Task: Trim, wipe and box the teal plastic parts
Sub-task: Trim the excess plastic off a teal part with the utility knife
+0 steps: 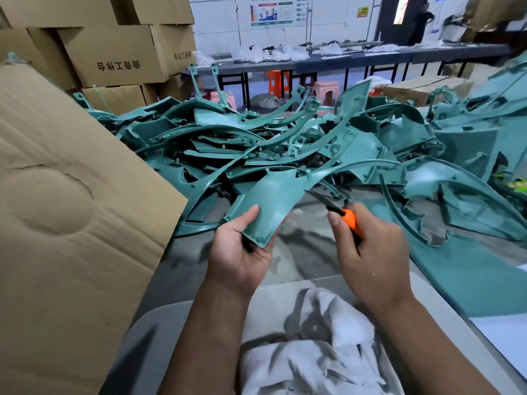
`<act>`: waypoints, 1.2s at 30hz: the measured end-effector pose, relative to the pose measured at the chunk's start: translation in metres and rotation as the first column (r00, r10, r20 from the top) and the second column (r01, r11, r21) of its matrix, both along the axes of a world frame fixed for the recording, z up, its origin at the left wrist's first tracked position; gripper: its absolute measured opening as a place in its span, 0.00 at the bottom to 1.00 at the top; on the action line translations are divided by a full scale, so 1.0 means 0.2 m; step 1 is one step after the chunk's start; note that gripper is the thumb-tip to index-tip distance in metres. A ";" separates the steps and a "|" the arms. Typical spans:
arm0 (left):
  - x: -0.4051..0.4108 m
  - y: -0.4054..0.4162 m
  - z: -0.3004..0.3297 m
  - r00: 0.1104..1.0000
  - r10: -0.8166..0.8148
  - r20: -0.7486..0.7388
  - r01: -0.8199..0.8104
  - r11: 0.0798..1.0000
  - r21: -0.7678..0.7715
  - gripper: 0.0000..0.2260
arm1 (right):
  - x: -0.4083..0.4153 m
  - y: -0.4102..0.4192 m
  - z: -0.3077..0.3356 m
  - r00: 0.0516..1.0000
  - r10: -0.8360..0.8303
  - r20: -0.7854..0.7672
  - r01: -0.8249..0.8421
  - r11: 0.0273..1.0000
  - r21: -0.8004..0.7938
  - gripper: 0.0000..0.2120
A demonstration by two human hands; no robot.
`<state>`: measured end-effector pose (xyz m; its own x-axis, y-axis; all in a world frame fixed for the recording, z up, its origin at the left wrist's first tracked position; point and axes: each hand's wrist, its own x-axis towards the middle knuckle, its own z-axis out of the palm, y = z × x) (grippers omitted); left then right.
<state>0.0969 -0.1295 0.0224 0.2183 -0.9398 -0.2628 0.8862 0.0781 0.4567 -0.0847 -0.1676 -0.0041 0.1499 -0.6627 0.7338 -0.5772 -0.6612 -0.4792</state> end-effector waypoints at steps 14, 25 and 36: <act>0.19 0.05 -0.03 0.997 0.040 0.064 -0.035 0.996 -0.078 0.15 | -0.18 -0.19 -0.02 0.728 -0.337 0.597 -0.009 0.866 0.500 0.25; 0.22 0.05 -0.04 0.988 0.130 0.088 -0.126 0.991 -0.040 0.11 | -0.08 -0.15 -0.03 0.831 -0.140 0.538 -0.119 0.900 0.419 0.10; 0.19 0.05 -0.03 0.962 0.222 0.159 -0.215 0.975 -0.063 0.09 | -0.06 -0.15 -0.04 0.919 -0.188 0.347 0.015 0.895 0.446 0.12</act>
